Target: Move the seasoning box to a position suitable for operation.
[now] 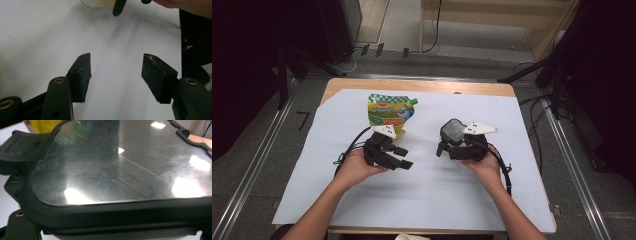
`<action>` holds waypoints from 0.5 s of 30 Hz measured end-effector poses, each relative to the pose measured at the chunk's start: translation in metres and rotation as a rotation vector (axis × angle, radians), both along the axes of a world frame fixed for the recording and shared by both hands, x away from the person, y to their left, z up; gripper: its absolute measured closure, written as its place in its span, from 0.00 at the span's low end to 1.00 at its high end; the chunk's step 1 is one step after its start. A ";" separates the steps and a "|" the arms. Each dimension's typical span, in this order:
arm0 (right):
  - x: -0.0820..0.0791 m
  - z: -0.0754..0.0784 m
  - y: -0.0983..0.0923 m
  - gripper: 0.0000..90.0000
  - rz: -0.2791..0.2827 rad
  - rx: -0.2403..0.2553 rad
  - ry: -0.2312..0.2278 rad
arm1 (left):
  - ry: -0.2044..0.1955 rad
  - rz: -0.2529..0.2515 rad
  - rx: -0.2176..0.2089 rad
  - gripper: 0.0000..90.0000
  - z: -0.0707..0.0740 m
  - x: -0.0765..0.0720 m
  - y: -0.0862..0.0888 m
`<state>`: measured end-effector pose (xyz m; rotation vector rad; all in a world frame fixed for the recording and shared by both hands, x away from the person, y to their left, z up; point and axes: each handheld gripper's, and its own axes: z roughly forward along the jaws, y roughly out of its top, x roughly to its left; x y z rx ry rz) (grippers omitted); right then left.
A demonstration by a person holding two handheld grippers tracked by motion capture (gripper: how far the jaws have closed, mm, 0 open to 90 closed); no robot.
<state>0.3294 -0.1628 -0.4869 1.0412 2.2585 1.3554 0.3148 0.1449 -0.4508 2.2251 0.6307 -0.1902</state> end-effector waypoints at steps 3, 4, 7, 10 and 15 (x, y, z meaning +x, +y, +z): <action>-0.005 -0.002 0.004 0.17 0.018 0.008 0.009 | 0.005 -0.003 -0.004 0.47 0.000 0.002 -0.001; -0.005 -0.002 0.004 0.17 0.018 0.008 0.009 | 0.005 -0.003 -0.004 0.47 0.000 0.002 -0.001; -0.013 -0.006 0.013 0.17 0.052 -0.007 0.011 | 0.005 -0.004 -0.009 0.47 0.001 0.006 -0.001; -0.018 -0.010 0.021 0.17 0.074 -0.010 0.021 | 0.003 -0.002 -0.010 0.47 0.000 0.008 -0.001; -0.024 -0.015 0.034 0.17 0.104 -0.012 0.024 | 0.002 -0.005 -0.006 0.47 0.000 0.009 -0.002</action>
